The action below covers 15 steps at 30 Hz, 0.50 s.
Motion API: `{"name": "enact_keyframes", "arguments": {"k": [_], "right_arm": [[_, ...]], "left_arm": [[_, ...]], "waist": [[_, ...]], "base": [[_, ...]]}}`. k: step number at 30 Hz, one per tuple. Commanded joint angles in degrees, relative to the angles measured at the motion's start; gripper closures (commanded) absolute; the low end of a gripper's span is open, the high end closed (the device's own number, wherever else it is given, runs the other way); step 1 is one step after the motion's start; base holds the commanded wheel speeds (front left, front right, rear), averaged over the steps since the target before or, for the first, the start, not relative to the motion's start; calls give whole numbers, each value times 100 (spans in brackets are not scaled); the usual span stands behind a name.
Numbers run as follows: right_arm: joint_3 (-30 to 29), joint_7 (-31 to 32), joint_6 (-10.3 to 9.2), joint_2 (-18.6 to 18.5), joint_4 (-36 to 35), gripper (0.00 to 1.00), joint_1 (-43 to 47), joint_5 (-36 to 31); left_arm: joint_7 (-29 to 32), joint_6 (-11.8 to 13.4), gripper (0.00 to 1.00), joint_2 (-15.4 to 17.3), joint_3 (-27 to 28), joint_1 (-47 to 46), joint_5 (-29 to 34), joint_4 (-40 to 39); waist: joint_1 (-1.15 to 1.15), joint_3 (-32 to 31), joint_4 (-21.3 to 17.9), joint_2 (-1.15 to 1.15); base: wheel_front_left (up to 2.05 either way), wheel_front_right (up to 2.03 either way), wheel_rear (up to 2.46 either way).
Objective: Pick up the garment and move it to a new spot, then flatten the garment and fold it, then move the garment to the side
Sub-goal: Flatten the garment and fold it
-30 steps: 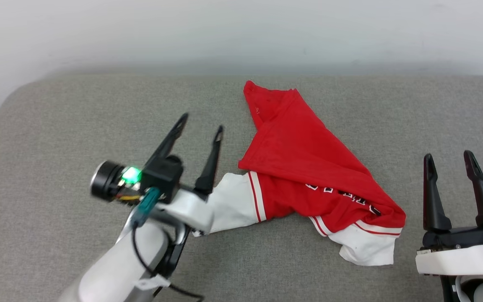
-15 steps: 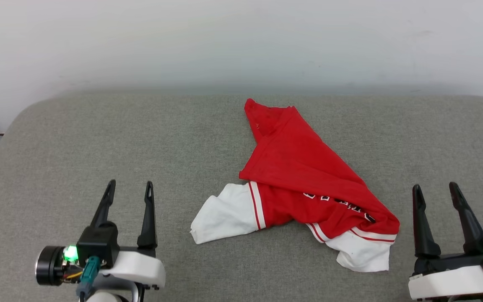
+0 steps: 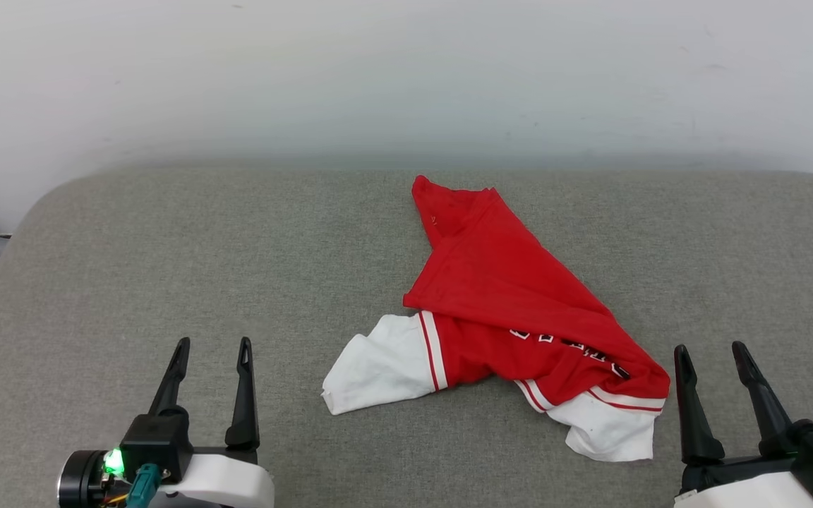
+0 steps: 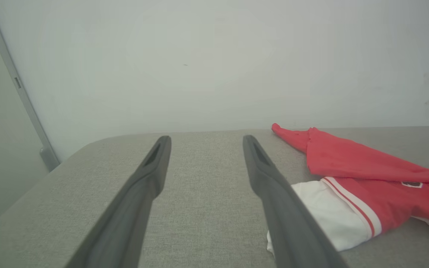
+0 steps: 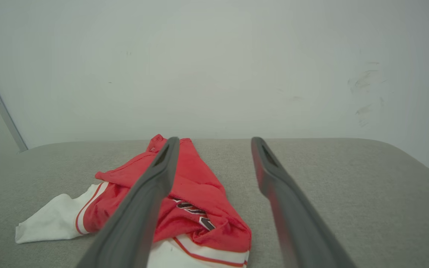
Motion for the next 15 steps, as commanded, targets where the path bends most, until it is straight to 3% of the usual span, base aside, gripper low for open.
{"name": "enact_keyframes", "arguments": {"k": [1, 15], "right_arm": [[11, -12, -4, 9, 21, 0, 57, 30], [40, -12, -4, 9, 60, 0, 63, 39]], "left_arm": [[-15, -97, 0, -67, 132, 98, 96, 13], [-15, -506, 0, -375, 554, 227, 480, 85]], "waist": [[0, -11, 8, 0], [0, -67, 41, 0]], "base": [[0, 0, 0], [0, 0, 0]]}}
